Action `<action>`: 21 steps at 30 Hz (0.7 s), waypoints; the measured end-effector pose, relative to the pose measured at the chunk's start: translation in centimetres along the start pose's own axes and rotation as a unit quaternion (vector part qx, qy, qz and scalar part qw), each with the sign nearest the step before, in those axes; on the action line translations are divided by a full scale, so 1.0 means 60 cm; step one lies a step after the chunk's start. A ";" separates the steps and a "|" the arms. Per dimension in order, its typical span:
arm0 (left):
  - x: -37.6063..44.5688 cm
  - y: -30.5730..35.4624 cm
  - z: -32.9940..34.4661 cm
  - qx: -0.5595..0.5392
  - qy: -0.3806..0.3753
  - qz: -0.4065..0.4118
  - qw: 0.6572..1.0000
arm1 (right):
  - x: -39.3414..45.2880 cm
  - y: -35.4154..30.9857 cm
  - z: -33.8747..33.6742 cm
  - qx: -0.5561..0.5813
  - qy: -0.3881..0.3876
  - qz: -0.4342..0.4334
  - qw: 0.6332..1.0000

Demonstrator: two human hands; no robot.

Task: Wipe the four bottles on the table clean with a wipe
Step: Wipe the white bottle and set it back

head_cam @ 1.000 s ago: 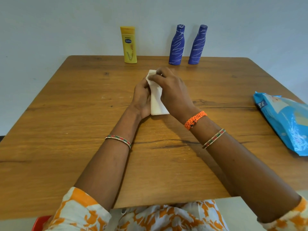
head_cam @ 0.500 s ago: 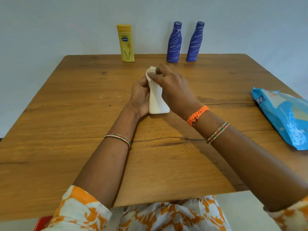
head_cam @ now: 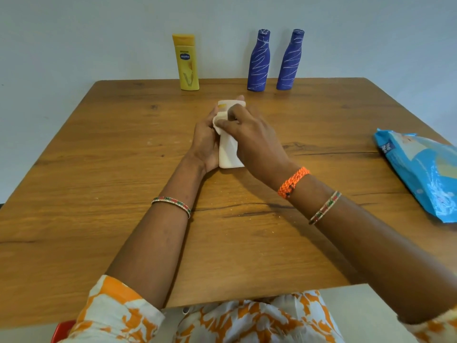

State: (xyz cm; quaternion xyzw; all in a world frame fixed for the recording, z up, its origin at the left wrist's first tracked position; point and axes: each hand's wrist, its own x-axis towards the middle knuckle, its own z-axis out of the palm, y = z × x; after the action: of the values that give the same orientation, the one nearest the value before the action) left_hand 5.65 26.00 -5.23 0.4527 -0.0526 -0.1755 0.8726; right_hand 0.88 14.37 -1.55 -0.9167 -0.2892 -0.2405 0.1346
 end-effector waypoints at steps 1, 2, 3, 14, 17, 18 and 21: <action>-0.002 0.001 0.001 -0.002 -0.014 0.008 1.000 | -0.013 -0.006 0.005 0.007 -0.003 -0.007 1.000; -0.003 0.002 0.003 -0.005 -0.025 0.011 1.000 | -0.027 -0.011 0.007 0.013 -0.015 -0.014 1.000; -0.002 0.002 0.003 -0.008 -0.030 0.010 0.999 | -0.042 -0.018 0.008 0.018 -0.035 -0.025 0.999; -0.002 0.000 0.001 -0.011 0.002 0.017 1.000 | 0.018 0.012 -0.012 -0.052 0.022 -0.039 0.998; -0.005 0.001 0.002 -0.018 0.000 0.008 1.000 | 0.011 0.005 0.003 -0.046 0.036 -0.031 0.998; -0.005 0.000 0.003 -0.015 -0.007 0.007 1.000 | 0.006 0.003 0.008 -0.043 0.030 -0.028 0.998; 0.001 -0.003 0.002 -0.002 0.000 0.000 1.000 | -0.012 0.000 0.016 -0.022 -0.007 -0.031 0.999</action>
State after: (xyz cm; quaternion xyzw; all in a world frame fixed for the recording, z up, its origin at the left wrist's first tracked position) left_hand 5.62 25.75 -5.31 0.4507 -0.0526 -0.1757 0.8736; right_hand 0.71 14.38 -2.77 -0.9120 -0.3127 -0.2441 0.1045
